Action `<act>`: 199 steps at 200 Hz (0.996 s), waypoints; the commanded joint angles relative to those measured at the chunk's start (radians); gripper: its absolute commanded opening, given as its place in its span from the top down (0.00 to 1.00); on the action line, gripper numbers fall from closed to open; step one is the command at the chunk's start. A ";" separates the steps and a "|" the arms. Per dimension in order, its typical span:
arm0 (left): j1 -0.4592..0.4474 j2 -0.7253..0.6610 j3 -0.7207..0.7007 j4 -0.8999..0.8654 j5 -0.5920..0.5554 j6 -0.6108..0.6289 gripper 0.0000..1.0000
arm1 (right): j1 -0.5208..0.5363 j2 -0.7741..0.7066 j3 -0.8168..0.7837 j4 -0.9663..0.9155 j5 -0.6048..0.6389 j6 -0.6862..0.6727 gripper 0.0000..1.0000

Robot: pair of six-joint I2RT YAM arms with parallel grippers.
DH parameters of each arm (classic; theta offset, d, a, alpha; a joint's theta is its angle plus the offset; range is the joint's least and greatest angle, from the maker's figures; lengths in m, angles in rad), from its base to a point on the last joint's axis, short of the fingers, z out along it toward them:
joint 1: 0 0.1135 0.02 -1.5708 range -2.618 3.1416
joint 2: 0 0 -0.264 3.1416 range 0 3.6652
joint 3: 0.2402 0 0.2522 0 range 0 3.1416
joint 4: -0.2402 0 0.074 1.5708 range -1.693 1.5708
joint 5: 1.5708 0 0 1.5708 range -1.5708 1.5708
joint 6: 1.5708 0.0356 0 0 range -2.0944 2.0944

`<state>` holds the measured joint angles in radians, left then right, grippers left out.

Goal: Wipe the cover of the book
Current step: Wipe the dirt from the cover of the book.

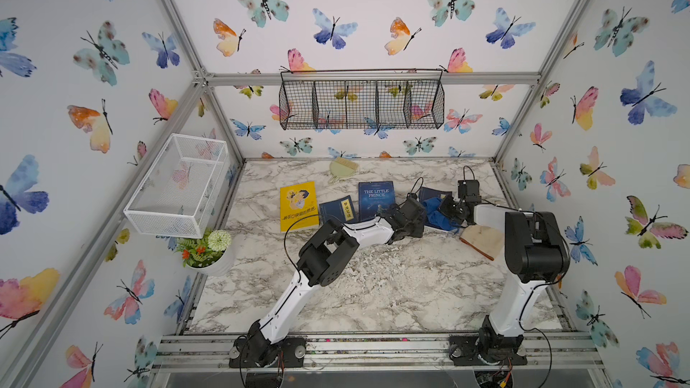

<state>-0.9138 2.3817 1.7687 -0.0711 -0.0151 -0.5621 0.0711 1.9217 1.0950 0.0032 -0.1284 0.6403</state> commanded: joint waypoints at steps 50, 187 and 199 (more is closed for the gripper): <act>-0.014 -0.020 -0.062 -0.120 0.026 -0.002 0.78 | -0.008 0.214 0.262 -0.309 0.084 -0.021 0.93; 0.173 -0.427 -0.372 -0.023 0.083 0.010 0.66 | 0.066 -0.184 0.137 -0.246 0.013 -0.011 0.95; 0.207 -0.439 -0.401 -0.001 0.090 0.006 0.66 | 0.093 -0.184 0.152 -0.246 0.004 -0.004 0.95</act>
<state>-0.7662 1.9881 1.4235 -0.1104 0.0509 -0.5613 0.1154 1.7447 1.2427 -0.2504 -0.0933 0.6277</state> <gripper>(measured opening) 0.339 0.098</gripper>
